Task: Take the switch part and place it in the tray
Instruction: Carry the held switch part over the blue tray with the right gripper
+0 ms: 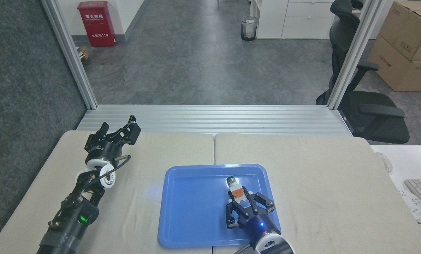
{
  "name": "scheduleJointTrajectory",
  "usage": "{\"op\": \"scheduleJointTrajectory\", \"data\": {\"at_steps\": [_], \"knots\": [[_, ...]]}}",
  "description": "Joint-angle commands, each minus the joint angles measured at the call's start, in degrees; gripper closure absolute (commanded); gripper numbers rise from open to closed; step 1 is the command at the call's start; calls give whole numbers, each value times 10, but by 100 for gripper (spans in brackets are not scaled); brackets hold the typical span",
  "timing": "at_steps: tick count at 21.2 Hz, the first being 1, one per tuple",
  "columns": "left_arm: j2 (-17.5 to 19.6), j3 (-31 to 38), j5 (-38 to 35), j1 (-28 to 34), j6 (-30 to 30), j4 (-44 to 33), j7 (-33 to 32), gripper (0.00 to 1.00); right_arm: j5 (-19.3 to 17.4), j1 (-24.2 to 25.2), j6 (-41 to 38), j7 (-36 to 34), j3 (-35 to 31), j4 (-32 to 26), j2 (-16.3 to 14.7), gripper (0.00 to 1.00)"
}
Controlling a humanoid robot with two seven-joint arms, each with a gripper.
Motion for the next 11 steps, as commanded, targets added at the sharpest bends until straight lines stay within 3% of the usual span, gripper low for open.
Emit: {"op": "scheduleJointTrajectory", "data": {"at_steps": [1,4,7,11], "knots": [[-1,0,1,0,0,0,0,0,9,25,3,3,49,19,42,20],[0,0,0,0,0,0,0,0,8,23,6,1,20,19,42,7],[0,0,0,0,0,0,0,0,-1,10,6,-2,-42,19,49,4],[-1,-1,0,0,0,0,0,0,-29,-92,5,-40,-151,20,57,4]]}}
